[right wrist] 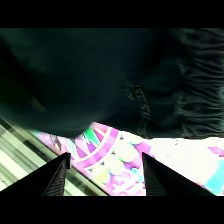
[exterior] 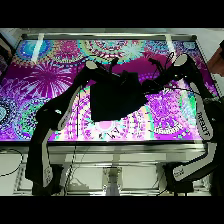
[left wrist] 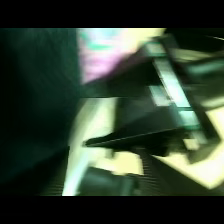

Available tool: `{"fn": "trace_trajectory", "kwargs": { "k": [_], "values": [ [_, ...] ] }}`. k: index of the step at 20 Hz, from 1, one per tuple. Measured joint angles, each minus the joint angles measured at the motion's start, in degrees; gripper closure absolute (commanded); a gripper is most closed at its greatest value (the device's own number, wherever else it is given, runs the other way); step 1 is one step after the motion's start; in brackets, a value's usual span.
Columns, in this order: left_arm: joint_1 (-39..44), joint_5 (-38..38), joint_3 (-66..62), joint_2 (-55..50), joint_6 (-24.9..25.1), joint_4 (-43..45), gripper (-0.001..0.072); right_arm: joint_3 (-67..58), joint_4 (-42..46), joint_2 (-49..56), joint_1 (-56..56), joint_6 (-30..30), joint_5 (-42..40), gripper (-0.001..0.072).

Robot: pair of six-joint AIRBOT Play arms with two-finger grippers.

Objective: Fold the clothes and pants, and hang the long-sleeved shirts on hangers.

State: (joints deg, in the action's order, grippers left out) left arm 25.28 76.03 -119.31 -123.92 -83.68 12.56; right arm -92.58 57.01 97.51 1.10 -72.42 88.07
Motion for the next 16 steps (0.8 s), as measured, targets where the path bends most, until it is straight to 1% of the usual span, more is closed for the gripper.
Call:
{"fn": "trace_trajectory", "kwargs": {
  "k": [2, 4, 5, 6, 7, 8, 9, 10, 12, 14, 16],
  "values": [
    [0.42, -1.14, 0.07, -1.4, 3.3, -8.04, 0.0163, -0.02, 2.05, 0.02, 0.0, 0.0, 0.0, 0.0227],
    [0.52, -1.09, 0.11, -2.1, 5.51, -13.73, 0.0163, 0.0, 5.14, 0.02, 0.0, -0.07, 0.0, 0.0226],
    [0.37, -1.09, 0.13, -2.29, 6.12, -15.41, 0.0168, 0.0, 7.06, 0.02, 0.0, -0.31, -0.02, 0.0212],
    [0.0, -1.05, 0.13, -2.47, 6.8, -17.07, 0.0221, 0.0, 9.31, 0.02, 0.0, -0.57, -0.02, 0.0088],
    [-0.52, -0.85, 0.13, -2.49, 7.52, -18.14, 0.0283, 0.0, 11.5, 0.02, 0.0, -0.74, -0.07, 0.0017],
    [-1.16, -0.5, 0.15, -2.38, 8.26, -18.6, 0.0313, 0.0, 13.33, 0.02, 0.0, -0.85, -0.26, 0.0017],
    [-1.97, -0.11, 0.17, -1.97, 8.9, -18.1, 0.0313, 0.0, 14.93, 0.02, 0.0, -0.85, -0.72, 0.0017],
    [-2.91, 0.2, 0.17, -1.18, 9.07, -16.28, 0.0313, 0.0, 15.85, 0.02, 0.0, -0.48, -1.42, 0.0016],
    [-5.01, 0.87, 0.17, 1.46, 7.52, -7.54, 0.0313, 0.0, 16.39, 0.2, 0.0, 1.09, -4.13, 0.0019],
    [-7.1, 2.8, 0.2, 5.22, 3.93, 6.4, 0.031, 0.0, 15.21, 0.81, 0.0, 2.51, -7.82, 0.0025],
    [-8.9, 6.27, 0.59, 9.62, 0.57, 22.99, 0.0308, 0.0, 13.03, 2.34, 0.0, 3.41, -10.71, 0.0026]
  ]
}}
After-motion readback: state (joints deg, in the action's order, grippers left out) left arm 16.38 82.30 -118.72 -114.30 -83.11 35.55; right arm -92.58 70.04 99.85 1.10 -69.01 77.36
